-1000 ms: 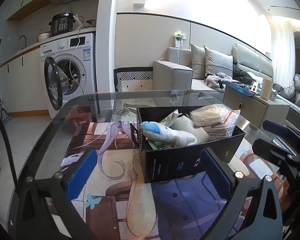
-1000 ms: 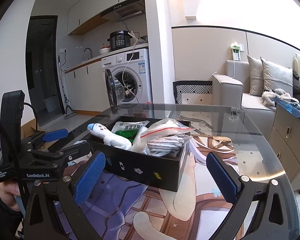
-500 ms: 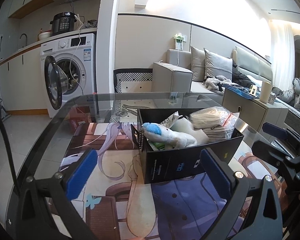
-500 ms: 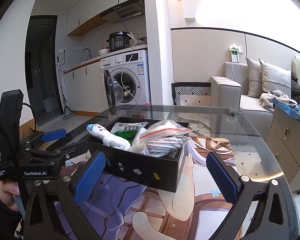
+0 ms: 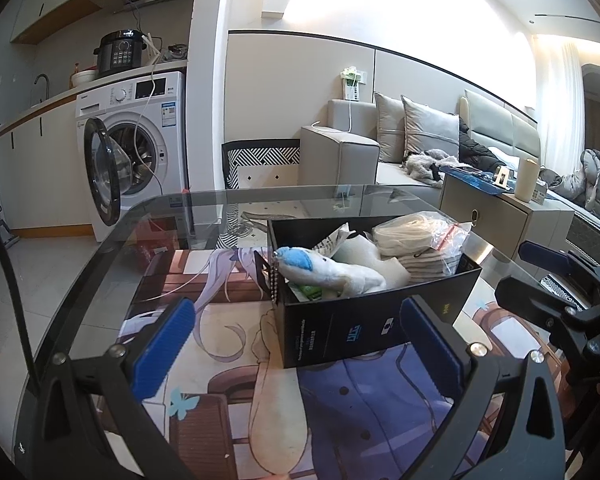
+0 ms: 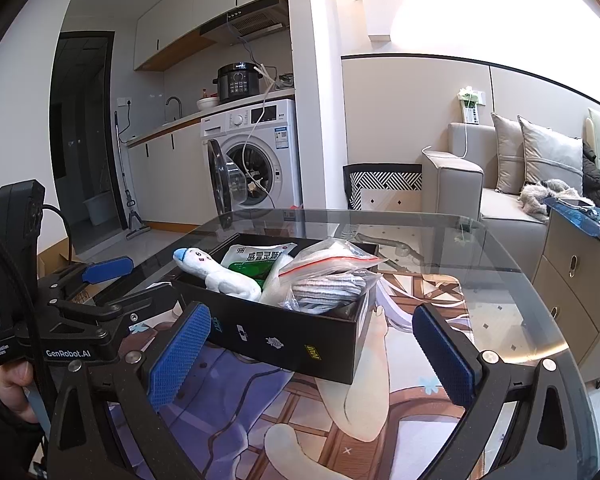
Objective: Organize soft objects
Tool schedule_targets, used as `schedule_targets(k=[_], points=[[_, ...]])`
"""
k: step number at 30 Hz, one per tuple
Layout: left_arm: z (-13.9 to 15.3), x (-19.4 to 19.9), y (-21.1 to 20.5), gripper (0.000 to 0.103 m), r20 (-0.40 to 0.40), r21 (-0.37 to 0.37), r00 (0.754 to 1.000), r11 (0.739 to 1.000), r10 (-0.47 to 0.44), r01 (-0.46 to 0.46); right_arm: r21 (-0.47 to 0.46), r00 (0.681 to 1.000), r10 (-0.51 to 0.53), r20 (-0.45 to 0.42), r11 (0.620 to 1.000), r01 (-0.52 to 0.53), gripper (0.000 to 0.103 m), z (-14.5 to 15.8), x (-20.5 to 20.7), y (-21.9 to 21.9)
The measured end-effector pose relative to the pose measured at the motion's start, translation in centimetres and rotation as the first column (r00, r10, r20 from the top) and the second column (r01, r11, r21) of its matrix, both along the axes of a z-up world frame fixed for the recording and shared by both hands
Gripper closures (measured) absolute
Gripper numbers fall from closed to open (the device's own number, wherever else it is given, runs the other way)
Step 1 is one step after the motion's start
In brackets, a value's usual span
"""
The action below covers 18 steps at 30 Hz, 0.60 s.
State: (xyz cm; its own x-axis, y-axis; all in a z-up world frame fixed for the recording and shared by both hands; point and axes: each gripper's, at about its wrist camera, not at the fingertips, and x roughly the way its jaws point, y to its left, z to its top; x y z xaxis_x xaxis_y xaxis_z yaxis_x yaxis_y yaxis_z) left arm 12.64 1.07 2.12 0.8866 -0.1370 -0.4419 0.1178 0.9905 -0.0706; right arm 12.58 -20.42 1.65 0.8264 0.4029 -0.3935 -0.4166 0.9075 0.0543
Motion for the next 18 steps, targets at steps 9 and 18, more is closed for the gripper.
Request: schedule_targets(k=[9,18], points=[[0.1,-0.1,0.3,0.000,0.001,-0.024,1.000,1.000,0.006,-0.006,0.000,1.000,0.001,0.000,1.000,-0.001,0.000,0.0,0.0,0.0],[0.1,-0.3,1.1,0.000,0.017,-0.038,0.998,0.998,0.054,-0.054,-0.002,1.000,0.003,0.002,1.000,-0.003,0.000,0.0,0.0,0.2]])
